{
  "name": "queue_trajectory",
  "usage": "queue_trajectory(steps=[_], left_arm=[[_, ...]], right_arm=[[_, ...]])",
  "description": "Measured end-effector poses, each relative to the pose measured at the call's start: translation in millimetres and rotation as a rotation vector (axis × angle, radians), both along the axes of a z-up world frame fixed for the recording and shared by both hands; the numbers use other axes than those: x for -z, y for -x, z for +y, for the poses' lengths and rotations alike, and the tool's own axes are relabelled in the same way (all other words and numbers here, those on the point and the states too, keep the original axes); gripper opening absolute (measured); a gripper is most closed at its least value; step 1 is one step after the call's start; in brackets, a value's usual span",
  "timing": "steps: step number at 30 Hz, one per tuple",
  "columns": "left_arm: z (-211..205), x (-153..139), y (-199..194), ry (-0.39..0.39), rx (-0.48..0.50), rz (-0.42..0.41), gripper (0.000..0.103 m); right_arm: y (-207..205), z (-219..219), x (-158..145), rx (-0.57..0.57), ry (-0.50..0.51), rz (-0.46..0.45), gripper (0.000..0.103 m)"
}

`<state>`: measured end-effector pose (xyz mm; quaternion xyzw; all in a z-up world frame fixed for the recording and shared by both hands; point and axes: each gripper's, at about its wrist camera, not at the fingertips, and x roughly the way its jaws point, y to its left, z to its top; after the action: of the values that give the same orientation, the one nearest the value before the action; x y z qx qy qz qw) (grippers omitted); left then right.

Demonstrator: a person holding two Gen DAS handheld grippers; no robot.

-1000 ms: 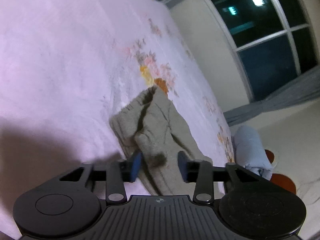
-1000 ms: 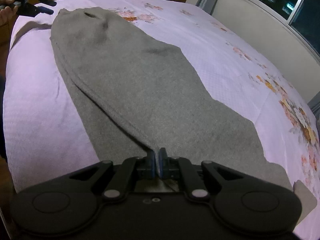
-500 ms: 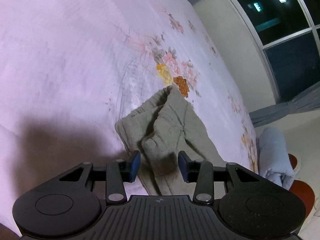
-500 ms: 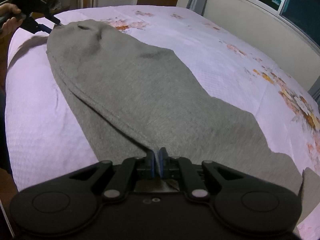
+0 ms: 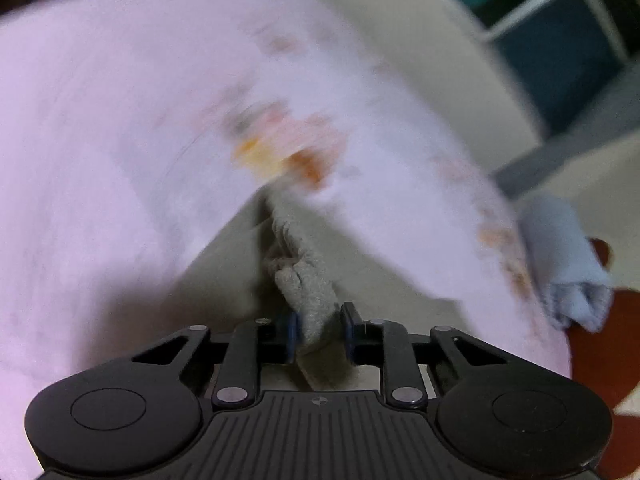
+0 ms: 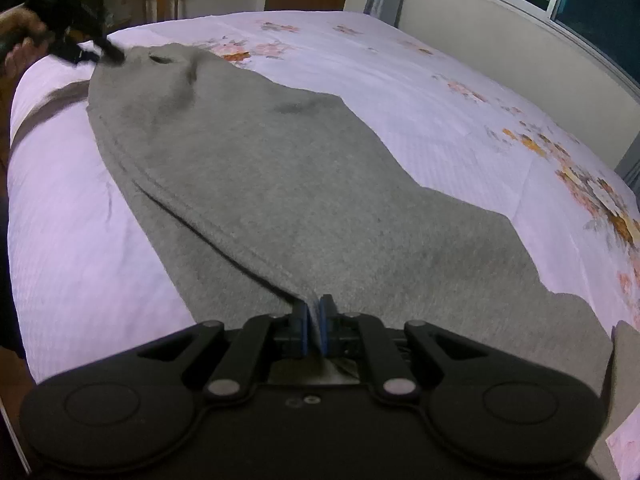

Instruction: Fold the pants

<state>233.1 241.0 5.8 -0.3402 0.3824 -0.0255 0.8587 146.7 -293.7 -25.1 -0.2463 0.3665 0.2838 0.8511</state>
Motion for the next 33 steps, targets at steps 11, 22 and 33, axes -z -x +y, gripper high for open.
queue_trajectory(steps=[11,22,33], left_arm=[[38.6,78.2,13.3,0.108,-0.070,0.089,0.022],[34.6,52.8,0.8,-0.005,-0.005,0.095,0.022],[45.8,62.9,4.5,0.076,-0.023,0.060,0.022]], right_arm=[[9.3,-2.1,-1.1,0.009,-0.039,-0.001,0.000],[15.2,0.7,6.0,-0.028,0.003,-0.019,0.000],[64.2,20.8,-8.0,-0.058,0.090,-0.199,0.000]])
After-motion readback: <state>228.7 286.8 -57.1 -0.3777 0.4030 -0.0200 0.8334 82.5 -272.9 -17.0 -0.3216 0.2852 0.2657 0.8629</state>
